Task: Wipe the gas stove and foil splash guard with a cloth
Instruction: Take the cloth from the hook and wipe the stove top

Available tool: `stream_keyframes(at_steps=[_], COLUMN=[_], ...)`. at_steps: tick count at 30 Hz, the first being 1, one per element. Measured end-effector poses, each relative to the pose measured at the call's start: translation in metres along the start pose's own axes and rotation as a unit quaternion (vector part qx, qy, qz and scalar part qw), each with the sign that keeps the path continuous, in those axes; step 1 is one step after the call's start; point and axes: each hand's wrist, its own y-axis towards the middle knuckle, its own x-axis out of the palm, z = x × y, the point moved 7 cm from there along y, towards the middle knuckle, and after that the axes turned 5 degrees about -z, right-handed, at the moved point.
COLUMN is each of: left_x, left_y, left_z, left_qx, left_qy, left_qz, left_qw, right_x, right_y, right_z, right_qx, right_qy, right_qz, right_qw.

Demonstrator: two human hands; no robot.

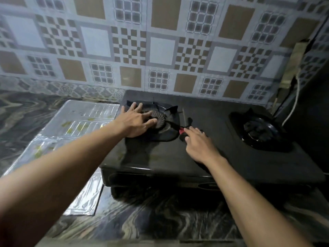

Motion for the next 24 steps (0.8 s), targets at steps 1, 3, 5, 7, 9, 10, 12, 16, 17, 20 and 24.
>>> stream_keyframes(at_steps=[1, 3, 5, 7, 9, 10, 12, 16, 17, 20, 24], left_x=[-0.002, -0.007, -0.010, -0.008, -0.006, -0.005, -0.004, -0.001, 0.000, 0.001, 0.003], left_y=[0.000, 0.001, 0.004, 0.007, 0.010, 0.011, 0.014, 0.017, 0.018, 0.022, 0.023], left_z=[-0.004, -0.014, -0.025, -0.032, -0.035, -0.035, -0.036, -0.040, -0.041, -0.043, -0.043], left_qx=[0.006, 0.010, 0.016, 0.027, 0.040, 0.044, 0.043, 0.040, 0.045, 0.058, 0.063], left_qy=[0.010, 0.036, 0.068, 0.088, 0.089, 0.078, 0.047, 0.029, 0.025, 0.015, 0.018], left_qz=[-0.005, -0.017, -0.031, -0.039, -0.042, -0.046, -0.061, -0.092, -0.095, -0.101, -0.107], left_qw=[1.000, 0.999, 0.997, 0.995, 0.994, 0.995, 0.996, 0.995, 0.994, 0.993, 0.992], right_x=[0.002, 0.010, 0.020, 0.028, 0.037, 0.042, 0.051, 0.062, 0.065, 0.065, 0.068], right_y=[-0.009, -0.028, -0.048, -0.063, -0.071, -0.073, -0.073, -0.062, -0.059, -0.054, -0.066], right_z=[-0.004, -0.017, -0.036, -0.062, -0.090, -0.105, -0.135, -0.197, -0.212, -0.243, -0.253], right_qx=[0.009, 0.030, 0.043, 0.046, 0.043, 0.037, 0.025, -0.014, -0.030, -0.075, -0.200], right_qy=[0.003, 0.007, 0.011, 0.018, 0.032, 0.037, 0.039, 0.024, 0.015, -0.008, 0.014], right_qz=[0.010, 0.017, 0.033, 0.056, 0.072, 0.079, 0.092, 0.108, 0.107, 0.130, 0.130], right_qw=[1.000, 0.999, 0.998, 0.997, 0.996, 0.996, 0.995, 0.994, 0.994, 0.989, 0.971])
